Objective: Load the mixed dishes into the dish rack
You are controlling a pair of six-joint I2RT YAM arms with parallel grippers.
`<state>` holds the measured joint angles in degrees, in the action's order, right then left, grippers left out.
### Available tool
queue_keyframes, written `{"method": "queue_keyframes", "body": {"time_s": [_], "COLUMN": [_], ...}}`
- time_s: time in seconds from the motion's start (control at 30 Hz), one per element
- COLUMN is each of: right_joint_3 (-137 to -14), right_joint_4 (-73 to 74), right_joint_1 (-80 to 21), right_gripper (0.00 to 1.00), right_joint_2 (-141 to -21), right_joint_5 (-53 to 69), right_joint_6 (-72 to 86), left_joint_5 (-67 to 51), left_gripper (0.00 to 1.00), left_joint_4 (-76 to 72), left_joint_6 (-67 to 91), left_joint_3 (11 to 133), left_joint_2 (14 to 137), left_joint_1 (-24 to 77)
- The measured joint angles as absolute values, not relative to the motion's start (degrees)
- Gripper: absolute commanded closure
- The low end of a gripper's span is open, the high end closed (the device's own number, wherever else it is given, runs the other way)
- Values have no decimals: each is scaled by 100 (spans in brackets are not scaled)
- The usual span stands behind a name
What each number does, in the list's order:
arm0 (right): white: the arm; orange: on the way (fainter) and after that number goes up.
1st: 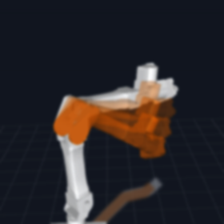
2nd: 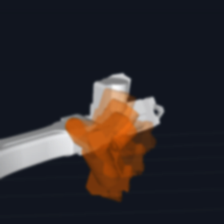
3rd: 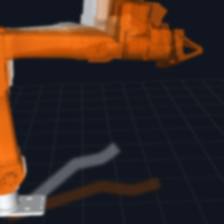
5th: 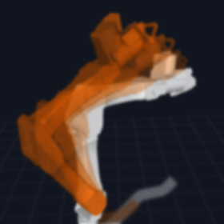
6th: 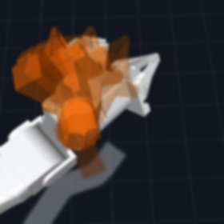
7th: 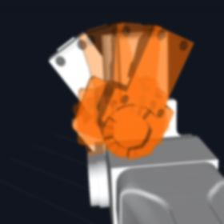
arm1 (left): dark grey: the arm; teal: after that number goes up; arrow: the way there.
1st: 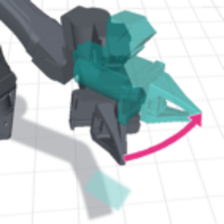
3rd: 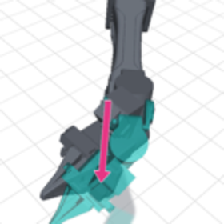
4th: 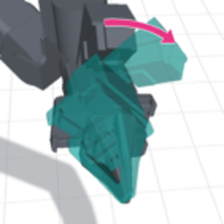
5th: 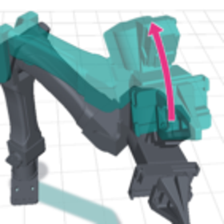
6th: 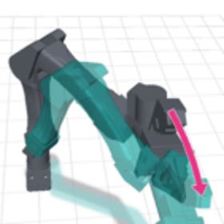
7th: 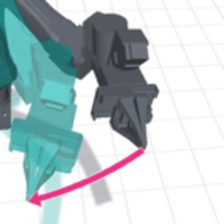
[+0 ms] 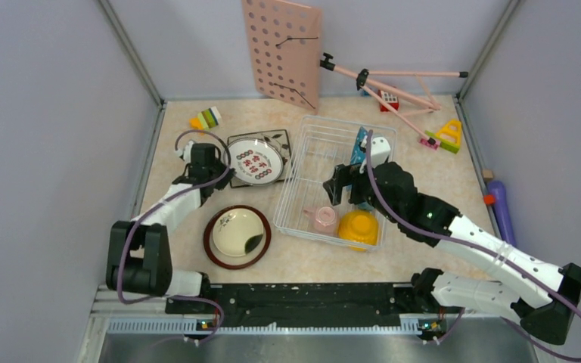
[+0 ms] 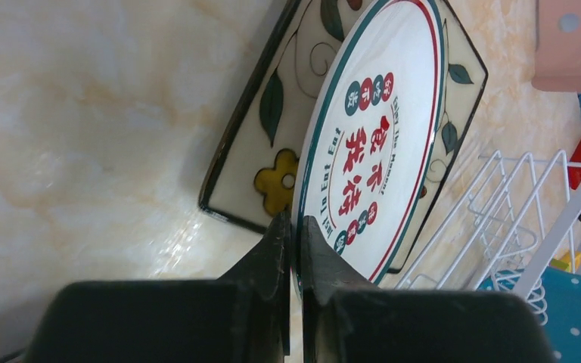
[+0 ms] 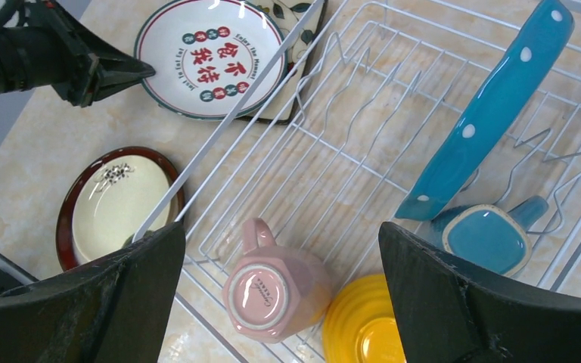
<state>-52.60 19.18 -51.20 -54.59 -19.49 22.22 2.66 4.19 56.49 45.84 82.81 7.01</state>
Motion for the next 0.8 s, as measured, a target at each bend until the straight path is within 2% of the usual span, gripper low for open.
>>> {"method": "queue_keyframes", "body": {"time_s": [0.23, 0.5, 0.8], "right_joint_3": [-5260, -5260, -5260], "right_joint_4": [1911, 1833, 1564], "right_joint_1": [-5120, -5120, -5120], "right_gripper": [4, 4, 4], "right_joint_2": [-5511, -5837, -5863], "right_joint_5": [-1686, -1343, -1278], "right_joint_6": [2261, 2383, 2696], "left_joint_5": [454, 255, -1487], "left_gripper": [100, 100, 100], "left_joint_4": [1275, 1577, 1435], "left_joint_6": [5406, 5391, 5789], "left_joint_3": [4237, 4121, 4093], "left_joint_2": [6602, 4862, 4377], "left_joint_1": [683, 683, 672]}}
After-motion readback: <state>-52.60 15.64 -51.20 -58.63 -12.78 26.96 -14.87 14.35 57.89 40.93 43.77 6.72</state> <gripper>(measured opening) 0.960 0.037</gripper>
